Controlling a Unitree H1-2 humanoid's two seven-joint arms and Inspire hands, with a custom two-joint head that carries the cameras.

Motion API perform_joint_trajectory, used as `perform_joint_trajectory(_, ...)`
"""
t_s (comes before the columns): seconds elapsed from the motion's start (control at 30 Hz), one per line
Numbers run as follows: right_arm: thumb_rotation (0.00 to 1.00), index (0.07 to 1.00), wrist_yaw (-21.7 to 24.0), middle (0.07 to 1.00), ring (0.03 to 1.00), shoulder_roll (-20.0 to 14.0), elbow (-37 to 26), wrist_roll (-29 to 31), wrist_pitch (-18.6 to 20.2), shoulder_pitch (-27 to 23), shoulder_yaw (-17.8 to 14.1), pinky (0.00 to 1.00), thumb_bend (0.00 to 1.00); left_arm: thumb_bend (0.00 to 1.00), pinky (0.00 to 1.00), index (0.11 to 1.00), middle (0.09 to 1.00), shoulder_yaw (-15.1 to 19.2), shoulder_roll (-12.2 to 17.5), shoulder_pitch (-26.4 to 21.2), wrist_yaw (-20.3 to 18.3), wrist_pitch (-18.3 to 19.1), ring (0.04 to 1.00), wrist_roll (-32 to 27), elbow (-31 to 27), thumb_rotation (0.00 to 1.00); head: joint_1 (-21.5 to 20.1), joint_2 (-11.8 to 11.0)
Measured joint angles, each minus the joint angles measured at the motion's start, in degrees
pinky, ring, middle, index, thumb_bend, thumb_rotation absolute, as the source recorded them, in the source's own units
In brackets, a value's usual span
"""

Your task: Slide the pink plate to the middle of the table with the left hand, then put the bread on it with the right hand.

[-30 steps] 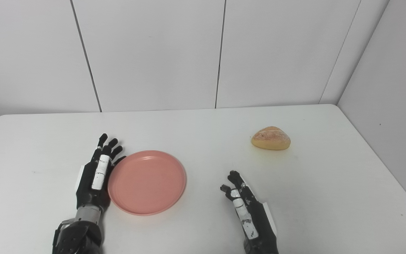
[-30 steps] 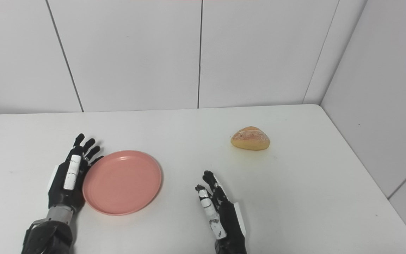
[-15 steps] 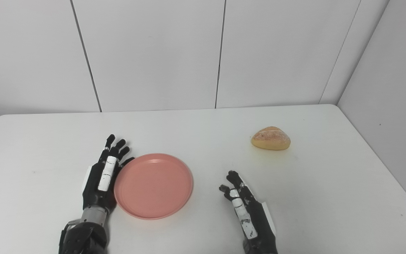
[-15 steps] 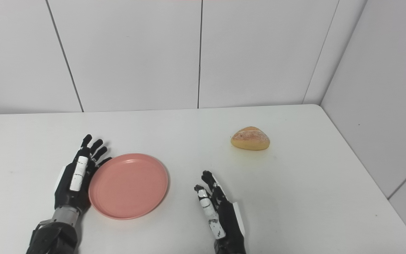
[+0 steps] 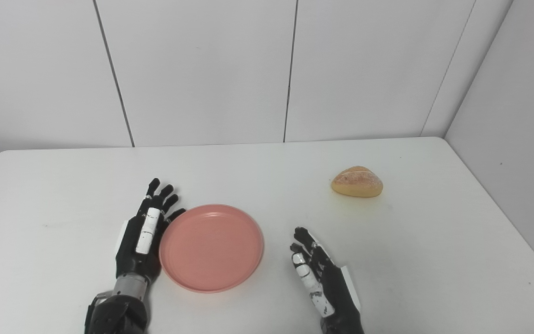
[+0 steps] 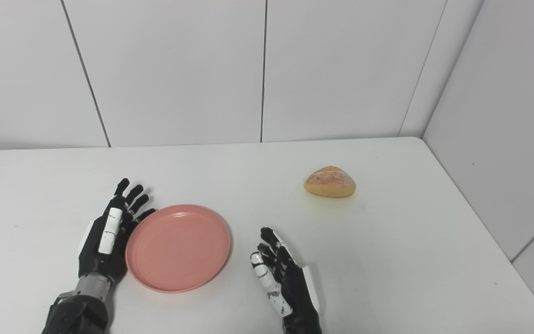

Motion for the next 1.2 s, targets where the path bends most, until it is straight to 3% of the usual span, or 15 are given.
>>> perform_joint_trajectory(0.1, 0.69, 0.836, -2.1, 0.867, 0.861, -0.6, -2.9, -4.4, 0.0, -0.6, -1.0, 0.87, 0.79, 0.96, 0.8, 0.955, 0.92, 0.0, 0.1, 0.1, 0.0, 0.0, 0.915, 0.1, -0.1, 0.74, -0.6, -0.4)
perform_joint_trajectory(0.27, 0.64, 0.84, -2.1, 0.85, 0.84, -1.1, -5.4, -5.8, 0.3, -2.9, -1.7, 0.82, 0.85, 0.97, 0.82, 0.959, 0.923, 0.3, 0.2, 0.0, 0.0, -0.2, 0.915, 0.1, 0.1, 0.73, -0.1, -1.0)
perform_joint_trajectory(0.4, 0.56, 0.85, -1.4, 0.849, 0.813, -1.7, -7.0, -7.9, 2.8, -5.2, -2.3, 0.74, 0.87, 0.97, 0.82, 0.965, 0.928, 0.6, 0.2, -0.2, 0.0, -0.7, 0.921, 0.1, 0.5, 0.74, -0.8, -1.7)
perform_joint_trajectory(0.67, 0.38, 0.838, 2.5, 0.82, 0.79, -8.0, -11.4, -18.2, 8.4, -9.9, -2.4, 0.74, 0.92, 0.94, 0.81, 0.958, 0.925, 1.0, 0.2, -0.1, 0.0, -1.2, 0.9, 0.0, 0.7, 0.73, -1.0, -1.8)
perform_joint_trajectory(0.77, 0.41, 0.859, 7.3, 0.846, 0.818, -11.2, -14.0, -23.7, 12.3, -12.6, -2.2, 0.73, 0.93, 0.94, 0.81, 0.956, 0.92, 1.1, 0.2, -0.1, 0.0, -1.1, 0.9, 0.0, 0.7, 0.73, -0.7, -1.7)
perform_joint_trajectory(0.9, 0.4, 0.851, 19.3, 0.856, 0.829, -18.3, -16.9, -29.6, 19.9, -18.9, -1.4, 0.71, 0.96, 0.97, 0.82, 0.951, 0.913, 1.0, 0.2, -0.1, -0.1, -1.1, 0.903, 0.0, 0.7, 0.73, -0.7, -1.7)
perform_joint_trajectory(1.0, 0.41, 0.841, 24.7, 0.854, 0.834, -21.4, -17.3, -31.3, 22.4, -21.9, -1.4, 0.72, 0.97, 0.96, 0.81, 0.954, 0.916, 0.9, 0.2, -0.1, -0.1, -1.1, 0.902, 0.0, 0.6, 0.74, -0.8, -1.7)
perform_joint_trajectory(1.2, 0.47, 0.856, 35.6, 0.879, 0.882, -28.4, -17.1, -32.5, 24.3, -27.1, -0.3, 0.84, 1.0, 0.95, 0.81, 0.952, 0.92, 0.6, 0.4, -0.2, -0.1, -1.2, 0.896, 0.1, 0.7, 0.75, -0.8, -2.0)
